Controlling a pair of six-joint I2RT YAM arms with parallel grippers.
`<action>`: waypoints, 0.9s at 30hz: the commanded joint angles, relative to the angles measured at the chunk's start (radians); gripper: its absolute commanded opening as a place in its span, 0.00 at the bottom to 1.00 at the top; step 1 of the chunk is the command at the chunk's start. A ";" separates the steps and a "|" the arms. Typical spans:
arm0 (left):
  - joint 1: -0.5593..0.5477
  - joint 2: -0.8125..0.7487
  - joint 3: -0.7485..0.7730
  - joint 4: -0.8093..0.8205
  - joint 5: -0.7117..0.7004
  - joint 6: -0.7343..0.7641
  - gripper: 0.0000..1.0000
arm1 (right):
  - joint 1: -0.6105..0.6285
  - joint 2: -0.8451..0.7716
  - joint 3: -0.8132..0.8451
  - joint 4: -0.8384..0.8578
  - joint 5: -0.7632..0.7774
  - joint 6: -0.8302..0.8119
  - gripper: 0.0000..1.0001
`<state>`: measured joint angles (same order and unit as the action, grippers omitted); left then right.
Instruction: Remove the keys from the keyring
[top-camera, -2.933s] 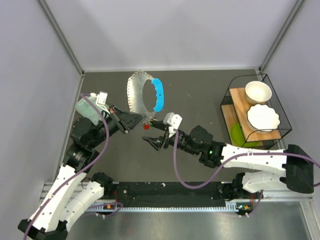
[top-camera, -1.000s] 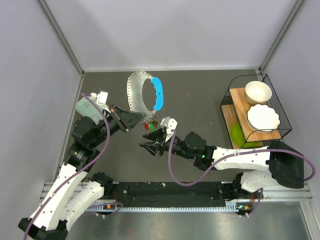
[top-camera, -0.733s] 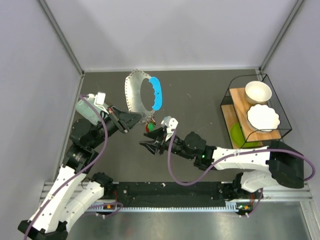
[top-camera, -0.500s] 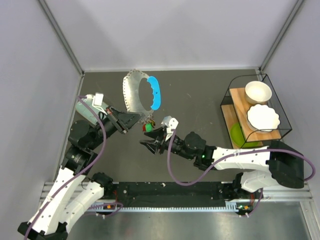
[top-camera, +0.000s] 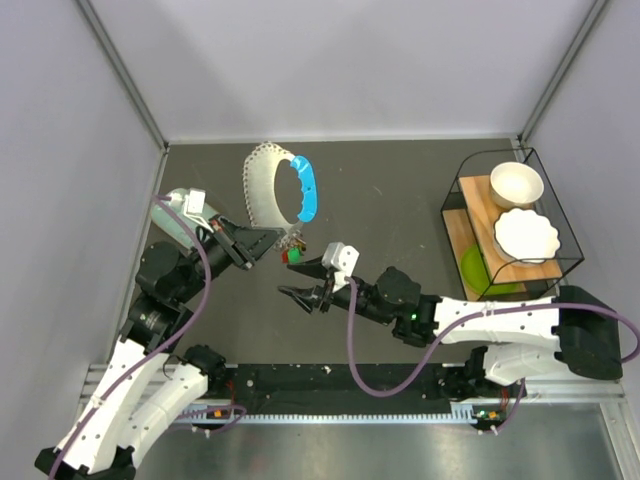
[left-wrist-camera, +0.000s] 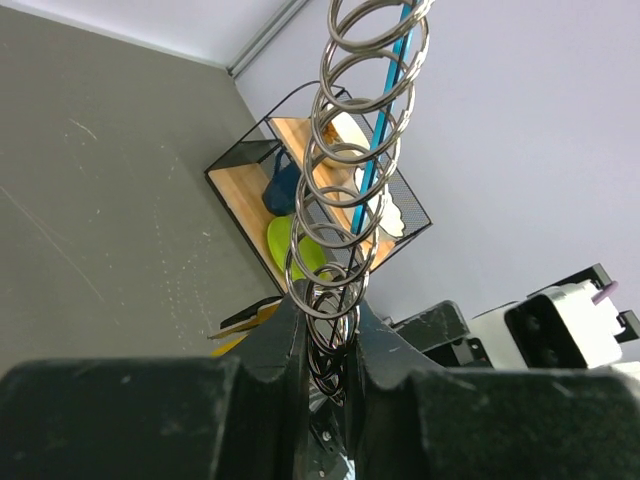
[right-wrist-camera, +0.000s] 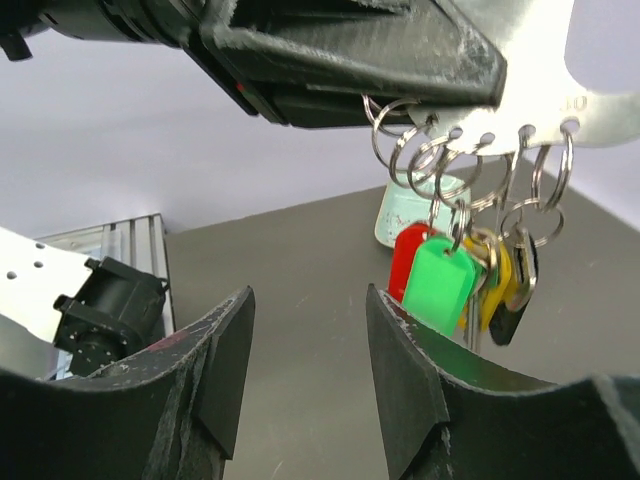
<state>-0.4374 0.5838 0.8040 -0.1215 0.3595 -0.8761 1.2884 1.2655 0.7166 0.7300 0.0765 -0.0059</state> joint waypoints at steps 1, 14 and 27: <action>-0.003 -0.018 0.052 0.068 -0.017 0.019 0.00 | 0.029 -0.008 0.069 0.017 0.005 -0.088 0.50; -0.003 -0.015 0.047 0.079 -0.021 0.011 0.00 | 0.029 0.041 0.159 0.010 0.042 -0.158 0.50; -0.003 -0.025 0.049 0.068 -0.019 0.008 0.00 | 0.029 0.046 0.144 -0.014 0.163 -0.163 0.50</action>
<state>-0.4374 0.5777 0.8043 -0.1291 0.3489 -0.8658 1.3006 1.3167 0.8387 0.7059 0.1921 -0.1612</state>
